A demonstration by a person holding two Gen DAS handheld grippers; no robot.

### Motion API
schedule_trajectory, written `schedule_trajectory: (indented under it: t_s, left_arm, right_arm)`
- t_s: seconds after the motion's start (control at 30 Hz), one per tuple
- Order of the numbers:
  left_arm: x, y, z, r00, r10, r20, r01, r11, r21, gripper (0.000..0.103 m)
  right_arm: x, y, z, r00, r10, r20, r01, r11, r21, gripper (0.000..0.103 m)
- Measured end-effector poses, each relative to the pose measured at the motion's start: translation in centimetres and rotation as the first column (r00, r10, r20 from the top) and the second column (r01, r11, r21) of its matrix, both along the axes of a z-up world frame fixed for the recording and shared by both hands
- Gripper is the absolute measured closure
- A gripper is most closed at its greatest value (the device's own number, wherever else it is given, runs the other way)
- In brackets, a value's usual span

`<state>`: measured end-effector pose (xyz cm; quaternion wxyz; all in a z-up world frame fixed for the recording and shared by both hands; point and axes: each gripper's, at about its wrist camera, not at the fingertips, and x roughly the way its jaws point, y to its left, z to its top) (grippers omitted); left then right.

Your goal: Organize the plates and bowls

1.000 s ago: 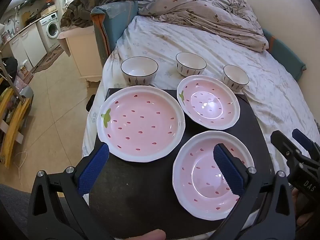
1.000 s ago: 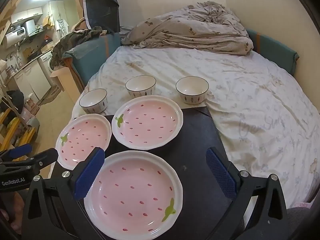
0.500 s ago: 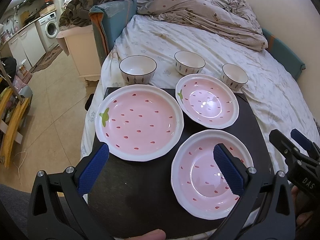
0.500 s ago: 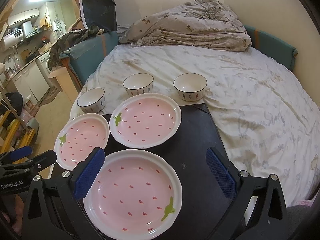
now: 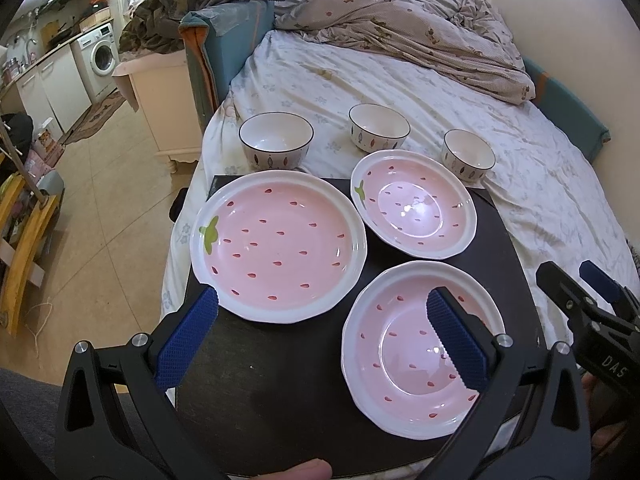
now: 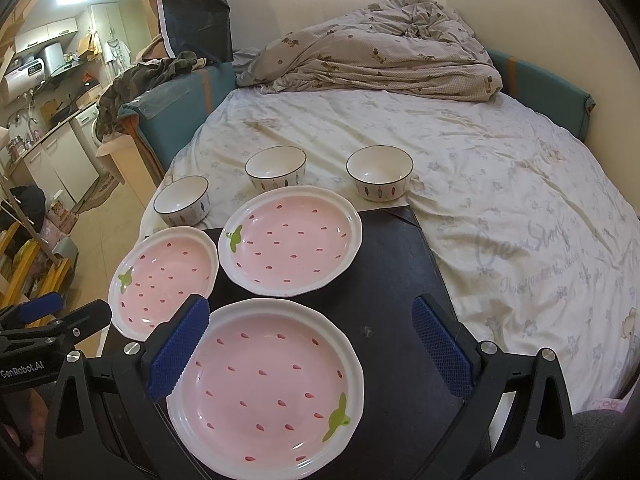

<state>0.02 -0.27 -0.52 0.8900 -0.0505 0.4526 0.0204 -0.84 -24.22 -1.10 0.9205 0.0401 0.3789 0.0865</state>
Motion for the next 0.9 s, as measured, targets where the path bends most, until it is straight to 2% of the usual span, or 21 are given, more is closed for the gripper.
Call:
schedule_trajectory:
  t_s: [0.63, 0.77, 0.9]
  left_arm:
    - [0.1, 0.1, 0.3, 1.000, -0.004, -0.004, 0.004, 1.000, -0.003, 0.000]
    - [0.8, 1.0, 0.5, 1.000, 0.002, -0.022, -0.002, 1.000, -0.022, 0.000]
    - [1.9, 2.9, 0.8, 0.998, 0.033, -0.053, -0.036, 0.998, -0.049, 0.000]
  right_arm:
    - [0.0, -0.4, -0.1, 1.000, -0.004, -0.005, 0.004, 1.000, 0.015, 0.000]
    - [0.3, -0.7, -0.2, 1.000, 0.002, -0.031, 0.000, 0.999, 0.047, 0.000]
    - [1.6, -0.3, -0.6, 0.993, 0.045, -0.113, -0.036, 0.996, 0.078, 0.000]
